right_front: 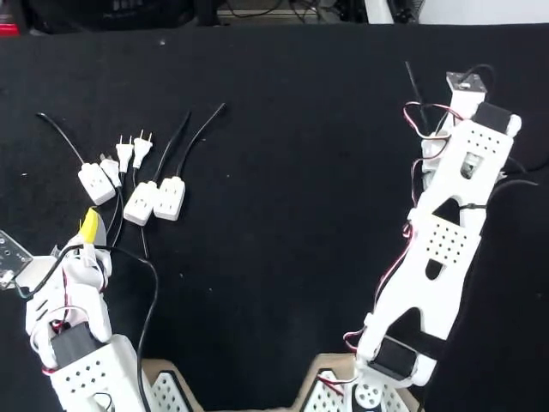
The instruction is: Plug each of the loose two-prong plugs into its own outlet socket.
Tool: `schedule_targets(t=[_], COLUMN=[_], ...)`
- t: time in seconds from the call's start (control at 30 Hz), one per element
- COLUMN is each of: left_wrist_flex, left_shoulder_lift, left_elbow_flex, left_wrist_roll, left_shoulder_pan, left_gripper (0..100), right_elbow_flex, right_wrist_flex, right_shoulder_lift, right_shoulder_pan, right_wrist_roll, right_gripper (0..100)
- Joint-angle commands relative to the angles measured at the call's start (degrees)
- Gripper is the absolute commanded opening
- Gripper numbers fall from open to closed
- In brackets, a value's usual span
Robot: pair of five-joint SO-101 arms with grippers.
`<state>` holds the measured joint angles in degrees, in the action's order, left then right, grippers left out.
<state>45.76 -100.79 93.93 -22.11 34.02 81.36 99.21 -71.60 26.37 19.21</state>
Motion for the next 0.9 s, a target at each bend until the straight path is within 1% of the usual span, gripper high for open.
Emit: schedule_targets(t=[0.0,0.23,0.53,0.63,0.87], left_wrist_flex=[-0.88,-0.88,-0.88,-0.88,-0.88], left_shoulder_lift=[-0.62,-0.62,-0.62,-0.62,-0.62], left_elbow_flex=[-2.59,-2.59,-2.51,-2.51,-2.51], left_wrist_roll=[-0.62,-0.62,-0.62,-0.62,-0.62], left_shoulder_pan=[-0.57,-0.57,-0.57,-0.57,-0.57], left_gripper=[30,30,30,30,30], right_elbow_flex=[0.84,5.93,6.90,3.12,-9.36], right_wrist_flex=[1.41,1.58,2.11,2.11,2.11], right_shoulder_lift=[1.27,2.59,11.47,17.19,36.18], right_shoulder_pan=[0.70,-0.53,-3.78,-3.96,-8.09], right_wrist_roll=[-0.44,0.00,-0.44,-0.44,-0.44], right_gripper=[24.6,19.4,19.4,19.4,19.8])
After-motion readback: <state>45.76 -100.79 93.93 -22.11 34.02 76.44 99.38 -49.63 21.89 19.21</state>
